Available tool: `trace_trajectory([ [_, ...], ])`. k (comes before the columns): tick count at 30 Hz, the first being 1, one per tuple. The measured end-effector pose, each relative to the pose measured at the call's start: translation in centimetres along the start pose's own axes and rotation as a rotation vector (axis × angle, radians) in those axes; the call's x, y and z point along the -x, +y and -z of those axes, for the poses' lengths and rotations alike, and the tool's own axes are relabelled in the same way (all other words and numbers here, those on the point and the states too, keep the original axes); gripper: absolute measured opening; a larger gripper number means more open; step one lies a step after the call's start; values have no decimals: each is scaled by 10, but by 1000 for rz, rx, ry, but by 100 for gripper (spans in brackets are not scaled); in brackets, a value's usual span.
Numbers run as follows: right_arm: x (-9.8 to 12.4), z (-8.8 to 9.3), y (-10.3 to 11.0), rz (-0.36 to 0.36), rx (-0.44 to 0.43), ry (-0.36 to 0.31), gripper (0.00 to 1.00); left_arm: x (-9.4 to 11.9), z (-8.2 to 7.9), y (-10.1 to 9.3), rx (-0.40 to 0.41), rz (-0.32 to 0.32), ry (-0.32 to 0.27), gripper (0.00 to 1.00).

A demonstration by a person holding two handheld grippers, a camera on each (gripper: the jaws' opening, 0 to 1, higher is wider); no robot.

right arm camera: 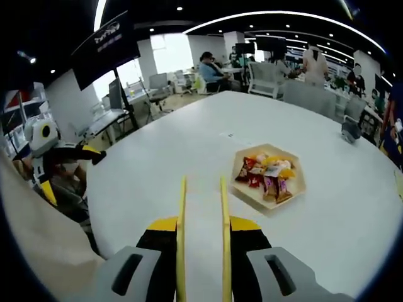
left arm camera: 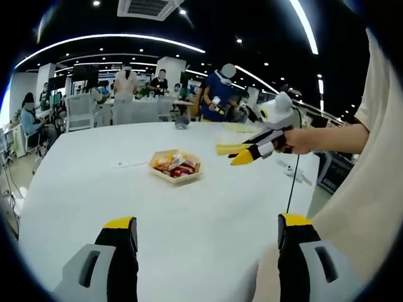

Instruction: Place the target food into the container with the food tongs after gripping and lifting it, then release it inside without dropping or visibly crushing the food.

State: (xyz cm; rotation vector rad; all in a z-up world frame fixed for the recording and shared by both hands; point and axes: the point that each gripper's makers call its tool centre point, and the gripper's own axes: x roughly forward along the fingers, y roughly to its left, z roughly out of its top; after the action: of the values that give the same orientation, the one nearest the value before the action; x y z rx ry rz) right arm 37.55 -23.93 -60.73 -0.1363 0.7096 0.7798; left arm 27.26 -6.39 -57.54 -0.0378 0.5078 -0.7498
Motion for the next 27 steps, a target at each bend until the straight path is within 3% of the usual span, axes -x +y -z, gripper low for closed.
trace_trajectory([
  [9,-2,10,10,-19,8,33,27,-6,-5,-3,-19,20,-1,91],
  [27,-2,1,41,-93,49,29,28,-11,-14,-9,-97,57,-6,76],
])
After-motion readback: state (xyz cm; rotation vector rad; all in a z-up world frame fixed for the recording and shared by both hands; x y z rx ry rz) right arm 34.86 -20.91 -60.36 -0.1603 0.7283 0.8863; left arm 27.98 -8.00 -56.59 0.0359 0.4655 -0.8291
